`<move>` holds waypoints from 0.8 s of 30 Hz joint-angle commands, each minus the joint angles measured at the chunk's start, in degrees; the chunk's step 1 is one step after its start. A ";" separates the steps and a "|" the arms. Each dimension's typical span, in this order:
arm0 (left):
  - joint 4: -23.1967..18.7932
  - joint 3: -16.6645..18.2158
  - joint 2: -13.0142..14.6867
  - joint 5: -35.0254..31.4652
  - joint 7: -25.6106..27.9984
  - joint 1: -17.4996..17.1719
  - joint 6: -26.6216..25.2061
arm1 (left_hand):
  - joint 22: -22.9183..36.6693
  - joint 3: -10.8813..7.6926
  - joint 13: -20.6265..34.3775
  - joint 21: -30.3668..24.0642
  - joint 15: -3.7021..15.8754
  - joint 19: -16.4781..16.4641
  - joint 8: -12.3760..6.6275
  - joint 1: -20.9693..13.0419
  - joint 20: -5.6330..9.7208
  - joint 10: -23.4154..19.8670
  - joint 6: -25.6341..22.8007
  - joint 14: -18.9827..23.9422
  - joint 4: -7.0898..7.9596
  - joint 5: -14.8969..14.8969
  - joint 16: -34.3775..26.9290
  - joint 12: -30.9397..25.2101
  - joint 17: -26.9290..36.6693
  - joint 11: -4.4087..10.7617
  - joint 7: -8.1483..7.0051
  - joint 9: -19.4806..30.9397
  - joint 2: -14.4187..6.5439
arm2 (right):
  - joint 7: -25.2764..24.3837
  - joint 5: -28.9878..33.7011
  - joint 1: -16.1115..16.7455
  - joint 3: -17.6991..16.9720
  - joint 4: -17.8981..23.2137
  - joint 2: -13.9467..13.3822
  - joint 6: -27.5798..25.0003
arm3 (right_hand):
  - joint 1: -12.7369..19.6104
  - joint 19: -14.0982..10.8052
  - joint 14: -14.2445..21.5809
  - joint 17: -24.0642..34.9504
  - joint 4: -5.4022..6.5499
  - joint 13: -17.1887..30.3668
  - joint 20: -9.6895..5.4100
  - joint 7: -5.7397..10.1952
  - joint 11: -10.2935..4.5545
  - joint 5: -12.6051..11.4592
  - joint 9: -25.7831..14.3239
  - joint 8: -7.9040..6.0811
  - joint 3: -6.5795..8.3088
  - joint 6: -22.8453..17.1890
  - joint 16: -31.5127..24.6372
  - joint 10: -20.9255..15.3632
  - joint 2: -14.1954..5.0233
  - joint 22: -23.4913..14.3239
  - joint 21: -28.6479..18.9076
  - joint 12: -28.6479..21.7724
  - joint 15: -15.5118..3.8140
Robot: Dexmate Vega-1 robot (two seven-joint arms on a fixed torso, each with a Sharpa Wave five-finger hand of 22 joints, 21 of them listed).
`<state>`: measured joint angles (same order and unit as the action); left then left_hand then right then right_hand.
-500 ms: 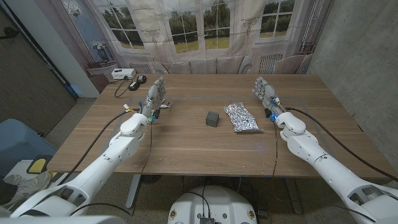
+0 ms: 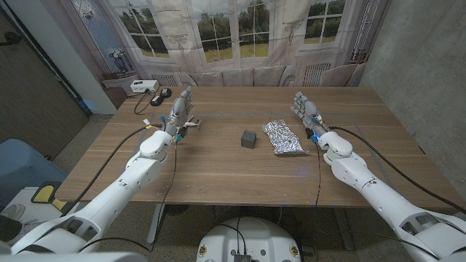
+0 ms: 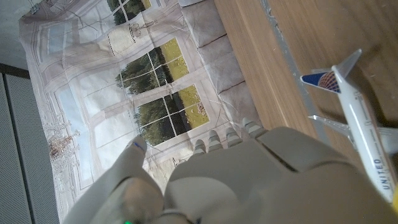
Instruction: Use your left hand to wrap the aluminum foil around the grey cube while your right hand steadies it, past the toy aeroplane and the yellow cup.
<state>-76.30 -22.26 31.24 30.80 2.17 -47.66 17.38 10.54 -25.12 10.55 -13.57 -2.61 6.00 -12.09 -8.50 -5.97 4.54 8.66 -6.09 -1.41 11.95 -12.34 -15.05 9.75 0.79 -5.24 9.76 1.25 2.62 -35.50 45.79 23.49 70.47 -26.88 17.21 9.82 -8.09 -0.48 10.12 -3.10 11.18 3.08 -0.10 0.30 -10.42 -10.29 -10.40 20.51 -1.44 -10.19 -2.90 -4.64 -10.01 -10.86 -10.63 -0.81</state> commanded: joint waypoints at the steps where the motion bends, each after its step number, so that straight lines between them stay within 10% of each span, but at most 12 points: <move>1: -5.28 -4.29 2.95 -11.18 3.60 2.32 -3.26 | 0.20 -0.24 0.29 -0.47 0.11 -2.00 -0.67 -2.66 -0.11 -3.31 -3.64 4.23 -2.18 -0.23 -0.42 -0.76 0.24 0.03 0.92 0.31 0.23 | -1.55 3.33 0.02 0.21 0.20 -1.39 2.25 | 0.63 0.15 -0.15 0.11 -0.73 0.04 0.89 0.15 -0.01 -0.60 -0.08 -0.64 0.17 -0.97 -0.39 -0.67 0.15 -0.25 -0.25 -0.46 0.87; 24: -10.36 -11.17 3.21 -16.80 -5.49 10.85 -11.69 | 0.29 -1.49 0.45 -0.95 -0.24 -5.78 -0.70 -8.08 -1.49 -5.42 -8.32 6.56 -6.01 -0.54 0.75 -0.06 0.30 -0.71 1.56 0.45 -0.45 | -4.09 3.54 6.76 -3.01 5.32 -3.99 7.57 | 1.15 0.30 1.20 0.17 -1.54 -0.19 3.78 0.58 1.02 -0.69 -0.11 -1.01 0.09 -2.76 -0.97 -2.15 0.13 -0.30 -0.46 -0.84 3.75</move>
<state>-84.35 -30.37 34.37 16.23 0.74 -40.71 9.71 10.53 -26.45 10.81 -14.21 -2.05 0.80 -12.75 -15.50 -7.08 -0.58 0.81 0.33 -6.82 11.44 -11.71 -15.20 9.74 0.57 -3.48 10.02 0.94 0.30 -32.67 49.33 21.81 72.98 -29.67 22.30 10.34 -7.44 0.71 10.13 -4.38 10.92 6.39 0.62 1.43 -10.86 -10.27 -11.04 20.48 -3.60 -10.86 -4.43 -4.56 -10.00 -10.86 -11.26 2.56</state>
